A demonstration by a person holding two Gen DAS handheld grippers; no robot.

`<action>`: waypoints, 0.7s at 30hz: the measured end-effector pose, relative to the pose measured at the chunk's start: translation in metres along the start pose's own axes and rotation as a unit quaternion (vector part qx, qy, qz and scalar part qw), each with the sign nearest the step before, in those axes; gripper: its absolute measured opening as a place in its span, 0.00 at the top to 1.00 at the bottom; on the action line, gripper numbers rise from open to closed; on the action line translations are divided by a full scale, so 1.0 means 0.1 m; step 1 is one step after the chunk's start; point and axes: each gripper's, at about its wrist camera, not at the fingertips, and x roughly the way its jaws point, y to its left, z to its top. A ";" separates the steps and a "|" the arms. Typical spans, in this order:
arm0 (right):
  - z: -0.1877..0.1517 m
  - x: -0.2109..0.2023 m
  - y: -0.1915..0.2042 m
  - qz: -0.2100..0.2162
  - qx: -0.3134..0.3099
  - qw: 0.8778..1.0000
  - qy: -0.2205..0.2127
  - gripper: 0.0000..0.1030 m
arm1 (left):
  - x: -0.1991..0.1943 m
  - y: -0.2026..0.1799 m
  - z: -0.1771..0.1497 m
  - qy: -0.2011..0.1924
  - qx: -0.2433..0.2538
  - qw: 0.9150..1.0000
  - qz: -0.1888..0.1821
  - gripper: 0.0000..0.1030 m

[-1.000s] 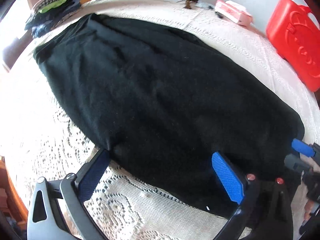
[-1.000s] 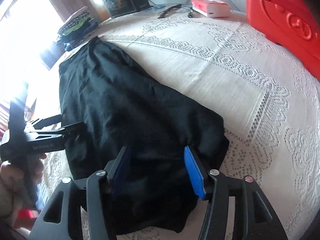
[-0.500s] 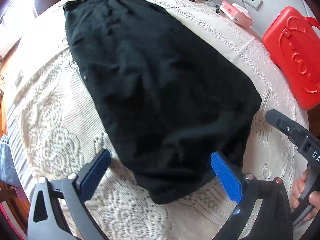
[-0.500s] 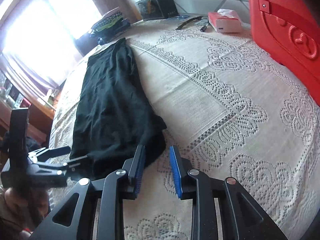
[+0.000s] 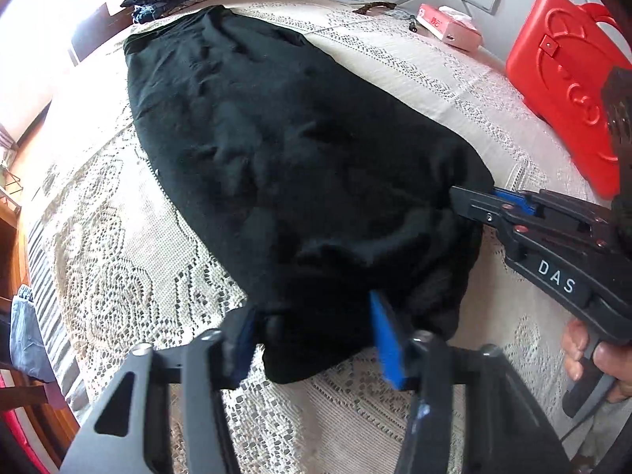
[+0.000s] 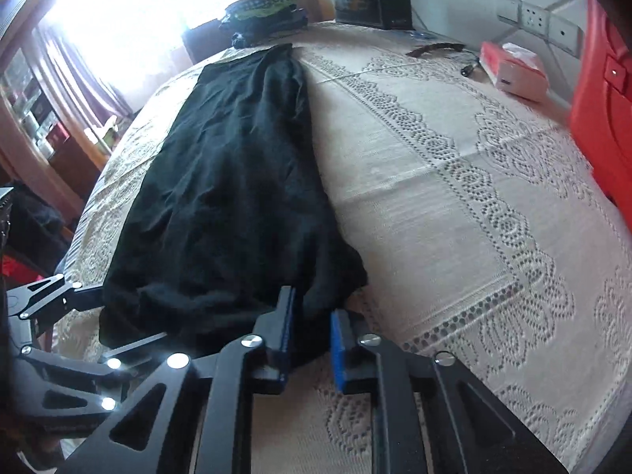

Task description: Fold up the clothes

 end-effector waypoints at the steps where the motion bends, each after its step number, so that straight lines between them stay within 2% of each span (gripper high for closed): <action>1: 0.01 0.00 -0.03 0.007 0.008 1.000 0.003 0.90 | -0.02 0.01 0.04 0.005 0.002 1.000 0.003 0.83; 5: 0.06 -0.07 -0.17 0.048 0.054 0.997 0.006 0.93 | -0.17 0.02 0.29 -0.010 0.016 1.000 0.001 0.89; 10: 0.35 -0.29 -0.12 0.080 0.066 0.994 -0.030 0.93 | -0.52 0.20 0.67 -0.052 0.013 0.998 -0.020 0.89; 14: 0.82 -0.33 -0.04 0.094 0.077 0.991 -0.063 0.93 | -0.67 0.55 1.08 -0.072 -0.006 0.997 -0.034 0.89; 18: 1.39 -0.15 0.14 0.095 0.083 0.988 -0.085 0.93 | -0.67 0.99 1.61 -0.089 -0.029 0.995 -0.047 0.89; 21: 1.90 0.09 0.32 0.088 0.074 0.989 -0.096 0.93 | -0.46 1.42 2.21 -0.085 -0.043 0.993 -0.064 0.89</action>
